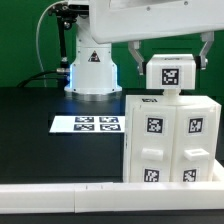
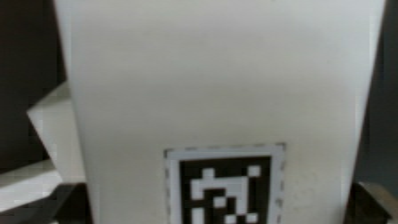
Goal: Assemble cabinet
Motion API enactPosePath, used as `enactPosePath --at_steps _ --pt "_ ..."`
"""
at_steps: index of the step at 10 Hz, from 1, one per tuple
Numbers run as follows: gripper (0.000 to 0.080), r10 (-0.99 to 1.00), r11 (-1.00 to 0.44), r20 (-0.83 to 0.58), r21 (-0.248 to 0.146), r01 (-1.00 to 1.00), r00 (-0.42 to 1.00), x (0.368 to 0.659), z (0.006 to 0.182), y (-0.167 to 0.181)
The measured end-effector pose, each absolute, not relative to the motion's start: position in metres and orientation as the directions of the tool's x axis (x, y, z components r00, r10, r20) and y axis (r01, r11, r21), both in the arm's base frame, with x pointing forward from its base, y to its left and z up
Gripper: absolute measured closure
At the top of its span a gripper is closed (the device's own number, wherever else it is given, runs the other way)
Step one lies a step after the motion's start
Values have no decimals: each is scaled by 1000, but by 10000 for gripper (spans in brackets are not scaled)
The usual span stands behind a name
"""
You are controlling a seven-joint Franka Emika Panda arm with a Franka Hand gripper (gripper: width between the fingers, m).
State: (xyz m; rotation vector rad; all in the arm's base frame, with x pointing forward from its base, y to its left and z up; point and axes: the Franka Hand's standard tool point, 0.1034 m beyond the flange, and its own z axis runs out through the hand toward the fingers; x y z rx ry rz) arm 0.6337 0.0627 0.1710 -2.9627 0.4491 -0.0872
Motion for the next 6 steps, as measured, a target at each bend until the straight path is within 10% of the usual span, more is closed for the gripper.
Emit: enactPosePath --at_steps 6 --pt "236 -298 -946 70 -154 -284 952 637 156 68"
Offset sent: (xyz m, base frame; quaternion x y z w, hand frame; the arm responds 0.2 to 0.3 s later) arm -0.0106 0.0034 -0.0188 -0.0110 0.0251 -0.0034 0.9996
